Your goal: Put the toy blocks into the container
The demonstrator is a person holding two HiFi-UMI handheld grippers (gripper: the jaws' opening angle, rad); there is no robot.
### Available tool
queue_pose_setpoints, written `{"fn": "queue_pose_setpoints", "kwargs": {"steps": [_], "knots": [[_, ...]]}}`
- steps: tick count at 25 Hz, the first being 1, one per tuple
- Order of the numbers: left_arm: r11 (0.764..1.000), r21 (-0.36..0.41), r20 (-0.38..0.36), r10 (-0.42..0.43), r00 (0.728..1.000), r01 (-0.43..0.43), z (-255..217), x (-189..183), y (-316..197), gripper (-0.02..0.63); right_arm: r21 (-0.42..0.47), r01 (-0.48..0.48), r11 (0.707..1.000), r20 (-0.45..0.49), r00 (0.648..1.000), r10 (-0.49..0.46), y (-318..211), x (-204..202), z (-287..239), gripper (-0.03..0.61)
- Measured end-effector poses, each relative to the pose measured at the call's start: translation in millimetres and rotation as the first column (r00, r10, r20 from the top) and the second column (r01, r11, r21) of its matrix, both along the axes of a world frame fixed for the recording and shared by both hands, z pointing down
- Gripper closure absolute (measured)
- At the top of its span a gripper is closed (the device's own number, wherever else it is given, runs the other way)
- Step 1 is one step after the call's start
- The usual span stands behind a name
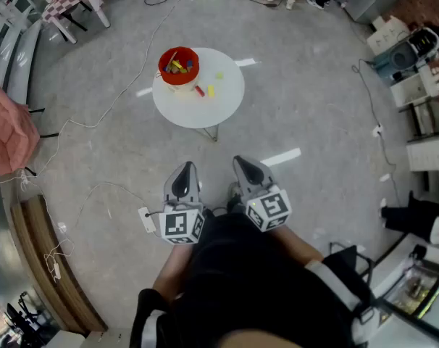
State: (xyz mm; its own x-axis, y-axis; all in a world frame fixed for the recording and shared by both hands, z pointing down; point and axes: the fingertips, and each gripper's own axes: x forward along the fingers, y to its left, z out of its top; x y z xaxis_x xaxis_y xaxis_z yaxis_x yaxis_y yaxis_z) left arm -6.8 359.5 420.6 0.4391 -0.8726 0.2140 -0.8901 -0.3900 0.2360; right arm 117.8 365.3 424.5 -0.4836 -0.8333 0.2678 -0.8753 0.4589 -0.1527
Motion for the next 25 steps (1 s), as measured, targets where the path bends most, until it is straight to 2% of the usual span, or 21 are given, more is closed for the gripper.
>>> {"fn": "queue_pose_setpoints", "kwargs": {"steps": [11, 25], "knots": [[1.000, 0.004, 0.001, 0.020, 1.000, -0.020, 4.4, -8.9, 0.6, 0.617, -0.002, -0.003, 1.000, 0.013, 1.000, 0.003, -1.1, -13.3, -2.3, 0.583], [0.998, -0.006, -0.003, 0.064, 0.998, -0.064, 13.8, -72.0, 6.8, 0.617, -0.004, -0.055, 0.998, 0.001, 0.998, 0.055, 4.1, -70.3, 6.7, 0.583]]}}
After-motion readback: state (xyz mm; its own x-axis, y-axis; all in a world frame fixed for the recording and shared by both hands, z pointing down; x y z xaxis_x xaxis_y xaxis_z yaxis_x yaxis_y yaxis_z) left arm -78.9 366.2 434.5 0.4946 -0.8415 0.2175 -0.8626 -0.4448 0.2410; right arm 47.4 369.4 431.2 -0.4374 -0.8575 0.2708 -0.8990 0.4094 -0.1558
